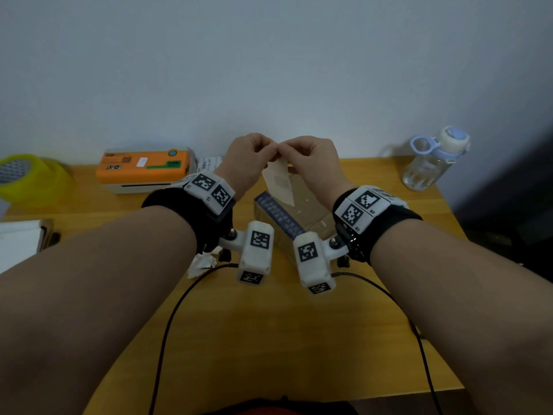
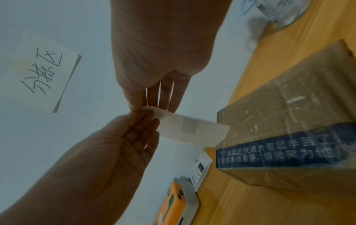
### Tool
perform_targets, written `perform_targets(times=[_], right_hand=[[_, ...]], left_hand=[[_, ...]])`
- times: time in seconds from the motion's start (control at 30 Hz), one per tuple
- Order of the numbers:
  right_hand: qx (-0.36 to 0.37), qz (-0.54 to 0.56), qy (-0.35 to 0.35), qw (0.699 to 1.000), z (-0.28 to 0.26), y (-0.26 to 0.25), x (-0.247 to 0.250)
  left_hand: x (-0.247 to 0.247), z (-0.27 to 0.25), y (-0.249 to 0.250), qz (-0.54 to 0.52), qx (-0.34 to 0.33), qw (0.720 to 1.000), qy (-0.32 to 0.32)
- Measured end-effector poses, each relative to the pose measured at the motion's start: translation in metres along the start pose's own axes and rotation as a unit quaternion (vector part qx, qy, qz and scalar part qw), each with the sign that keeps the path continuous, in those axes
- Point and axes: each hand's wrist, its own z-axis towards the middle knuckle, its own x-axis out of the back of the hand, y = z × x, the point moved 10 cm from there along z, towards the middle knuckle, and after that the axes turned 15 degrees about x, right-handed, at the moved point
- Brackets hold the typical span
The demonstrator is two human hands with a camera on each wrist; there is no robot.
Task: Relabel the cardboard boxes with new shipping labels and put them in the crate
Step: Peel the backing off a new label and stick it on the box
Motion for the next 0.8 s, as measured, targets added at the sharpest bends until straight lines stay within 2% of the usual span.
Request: perform_targets(times=[0.23, 0.4, 0.8], right_hand=[[-0.010, -0.022, -0.025, 0.999, 0.004, -0.003, -0.008], [-0.010, -0.086, -0.046, 0.995, 0.003, -0.003, -0.009], [-0.031, -0.099, -0.016, 0.994, 0.006, 0.002, -0.004]], left_hand=[[0.004, -0.003, -0.006, 0.023, 0.007, 1.000, 0.019], [0.004, -0.005, -0.012, 0.038, 0.012, 0.999, 0.015], [0.009, -0.004, -0.017, 0.081, 0.013, 0.997, 0.003]])
